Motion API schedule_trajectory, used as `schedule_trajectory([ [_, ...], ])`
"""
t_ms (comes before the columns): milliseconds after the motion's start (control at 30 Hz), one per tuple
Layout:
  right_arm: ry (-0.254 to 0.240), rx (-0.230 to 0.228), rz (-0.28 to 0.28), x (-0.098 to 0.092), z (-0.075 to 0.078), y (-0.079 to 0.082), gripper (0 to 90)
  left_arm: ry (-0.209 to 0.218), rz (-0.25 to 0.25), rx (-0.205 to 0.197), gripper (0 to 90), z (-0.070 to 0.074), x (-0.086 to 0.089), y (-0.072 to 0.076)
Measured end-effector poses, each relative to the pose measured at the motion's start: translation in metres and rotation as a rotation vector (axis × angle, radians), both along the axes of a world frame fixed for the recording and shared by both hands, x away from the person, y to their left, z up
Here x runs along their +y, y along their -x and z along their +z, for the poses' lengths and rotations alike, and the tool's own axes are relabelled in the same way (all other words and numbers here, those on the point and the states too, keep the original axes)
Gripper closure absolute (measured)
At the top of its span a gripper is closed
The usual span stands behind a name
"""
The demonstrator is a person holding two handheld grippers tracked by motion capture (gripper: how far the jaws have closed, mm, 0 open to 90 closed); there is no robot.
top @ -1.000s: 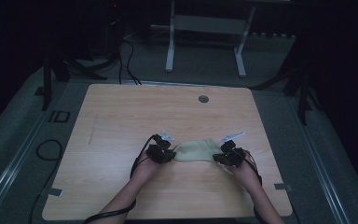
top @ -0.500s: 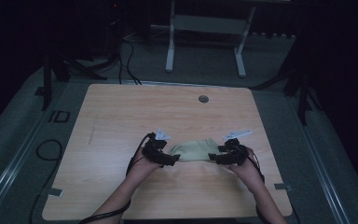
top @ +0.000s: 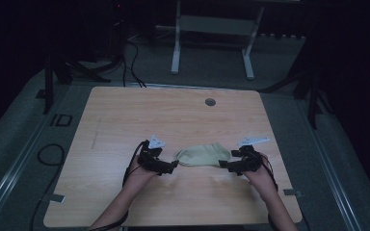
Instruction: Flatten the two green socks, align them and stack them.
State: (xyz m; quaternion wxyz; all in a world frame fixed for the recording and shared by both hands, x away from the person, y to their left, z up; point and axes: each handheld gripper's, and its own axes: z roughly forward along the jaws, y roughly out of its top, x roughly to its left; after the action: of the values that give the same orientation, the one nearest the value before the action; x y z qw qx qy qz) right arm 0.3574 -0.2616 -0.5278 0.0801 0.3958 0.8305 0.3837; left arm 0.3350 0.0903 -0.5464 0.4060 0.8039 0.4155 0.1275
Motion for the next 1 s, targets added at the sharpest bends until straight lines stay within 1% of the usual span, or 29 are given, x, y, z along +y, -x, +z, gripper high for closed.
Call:
schedule_trajectory([
  [33, 0.0, 0.0, 0.0, 0.0, 0.0, 0.0, 19.7, 0.0, 0.0, 0.0, 6.8, 0.0, 0.0, 0.0],
  [67, 0.01, -0.019, -0.013, -0.002, 0.0, 0.002, 19.6, -0.018, 0.001, -0.002, 6.8, -0.001, 0.003, 0.002],
  [100, 0.01, -0.02, -0.015, -0.005, 0.0, 0.003, 18.4, -0.021, 0.001, -0.005, 6.8, -0.002, 0.006, 0.004],
  [133, 0.005, -0.02, -0.015, -0.008, -0.001, 0.005, 16.9, -0.022, 0.005, 0.001, 6.8, -0.004, 0.008, 0.006],
  [200, 0.018, -0.022, -0.018, -0.012, -0.003, 0.006, 15.7, -0.022, 0.005, 0.012, 6.8, -0.007, 0.013, 0.008],
  [233, 0.02, -0.026, -0.021, -0.014, -0.005, 0.007, 15.6, -0.03, 0.006, 0.02, 6.8, -0.008, 0.016, 0.01],
  [300, 0.019, -0.041, -0.02, -0.018, -0.008, 0.01, 14.4, -0.035, 0.008, 0.029, 6.8, -0.012, 0.02, 0.012],
  [367, 0.034, -0.077, -0.03, -0.022, -0.011, 0.012, 14.3, -0.04, 0.018, 0.037, 6.8, -0.015, 0.025, 0.016],
  [400, 0.035, -0.085, -0.031, -0.024, -0.012, 0.013, 13.8, -0.04, 0.02, 0.037, 6.8, -0.015, 0.028, 0.017],
  [467, 0.039, -0.087, -0.035, -0.028, -0.015, 0.014, 13.6, -0.035, 0.021, 0.042, 6.8, -0.016, 0.032, 0.022],
  [533, 0.043, -0.088, -0.038, -0.033, -0.019, 0.016, 13.6, -0.027, 0.023, 0.026, 6.9, -0.016, 0.036, 0.026],
  [600, 0.057, -0.106, -0.048, -0.036, -0.022, 0.018, 13.9, -0.03, 0.033, 0.01, 6.8, -0.015, 0.039, 0.03],
  [633, 0.056, -0.103, -0.051, -0.038, -0.023, 0.018, 13.9, -0.038, 0.039, 0.003, 6.8, -0.015, 0.041, 0.032],
  [667, 0.057, -0.101, -0.06, -0.04, -0.024, 0.019, 13.8, -0.036, 0.045, -0.007, 6.9, -0.015, 0.044, 0.033],
  [733, 0.055, -0.106, -0.068, -0.044, -0.025, 0.021, 13.8, -0.022, 0.051, -0.005, 6.9, -0.015, 0.048, 0.034],
  [800, 0.064, -0.112, -0.077, -0.046, -0.026, 0.023, 13.9, -0.024, 0.053, -0.005, 6.8, -0.015, 0.053, 0.036],
  [867, 0.069, -0.118, -0.081, -0.05, -0.026, 0.026, 13.9, -0.029, 0.066, -0.022, 6.9, -0.015, 0.057, 0.038],
  [1000, 0.071, -0.115, -0.099, -0.056, -0.027, 0.031, 13.9, -0.029, 0.082, -0.015, 6.9, -0.017, 0.066, 0.041],
])
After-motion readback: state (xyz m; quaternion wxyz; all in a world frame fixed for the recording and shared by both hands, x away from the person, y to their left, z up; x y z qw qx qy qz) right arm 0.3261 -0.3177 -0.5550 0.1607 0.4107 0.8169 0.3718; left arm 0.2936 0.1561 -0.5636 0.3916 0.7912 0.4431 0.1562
